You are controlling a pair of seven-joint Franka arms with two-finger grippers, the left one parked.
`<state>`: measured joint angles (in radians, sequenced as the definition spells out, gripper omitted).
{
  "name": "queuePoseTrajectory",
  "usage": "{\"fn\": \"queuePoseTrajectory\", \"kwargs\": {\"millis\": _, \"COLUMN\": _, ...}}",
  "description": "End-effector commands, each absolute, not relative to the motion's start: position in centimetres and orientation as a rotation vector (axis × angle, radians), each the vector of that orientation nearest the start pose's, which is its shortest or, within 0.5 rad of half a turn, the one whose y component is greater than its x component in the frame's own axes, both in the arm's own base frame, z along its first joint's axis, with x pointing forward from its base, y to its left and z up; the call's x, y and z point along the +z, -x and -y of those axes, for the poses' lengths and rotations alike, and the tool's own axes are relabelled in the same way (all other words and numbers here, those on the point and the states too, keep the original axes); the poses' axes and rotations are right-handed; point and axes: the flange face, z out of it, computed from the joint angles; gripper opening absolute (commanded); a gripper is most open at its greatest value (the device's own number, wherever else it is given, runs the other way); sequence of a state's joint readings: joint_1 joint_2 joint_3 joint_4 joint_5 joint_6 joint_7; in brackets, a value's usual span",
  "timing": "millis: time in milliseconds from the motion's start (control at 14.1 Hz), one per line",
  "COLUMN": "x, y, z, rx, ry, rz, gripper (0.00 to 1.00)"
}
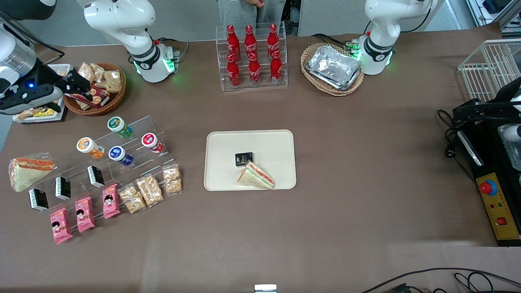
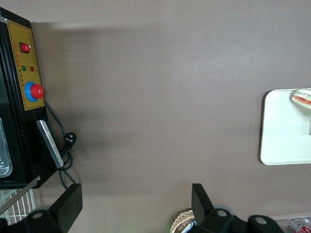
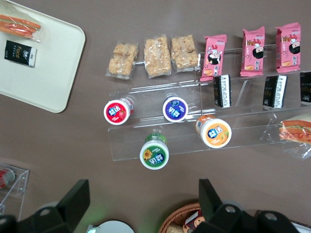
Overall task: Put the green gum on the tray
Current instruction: 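Move the right gripper over the green gum bottle on the acrylic stand, then lower the right gripper and close it on the green gum bottle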
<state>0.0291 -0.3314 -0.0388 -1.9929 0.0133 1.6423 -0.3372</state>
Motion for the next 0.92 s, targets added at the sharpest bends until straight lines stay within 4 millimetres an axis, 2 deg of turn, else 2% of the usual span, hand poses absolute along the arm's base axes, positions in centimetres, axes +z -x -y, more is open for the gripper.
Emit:
{"fn": "queuePoseTrajectory", "kwargs": {"millis": 0, "x": 56.0, "y": -42.1, "z": 0.8, "rx": -0.042, "ry": 3.052, "rz": 0.523, "gripper": 1.00}}
{"fn": "queuePoseTrajectory", "kwargs": {"millis": 142, "x": 54.2, "y": -42.0, "z": 0.7, "rx": -0.037, "ry": 3.051, "rz": 0.523, "gripper": 1.00}}
{"fn": "queuePoseTrajectory", "kwargs": {"millis": 355, "x": 50.1, "y": -41.3, "z": 0.6, "rx": -0.065, "ry": 3.056, "rz": 0.520, "gripper": 1.00}}
{"fn": "queuePoseTrajectory", "kwargs": {"millis": 851, "x": 43.5, "y": -39.8, "z": 1.3, "rx": -0.097, "ry": 3.057, "rz": 0.513, "gripper": 1.00}}
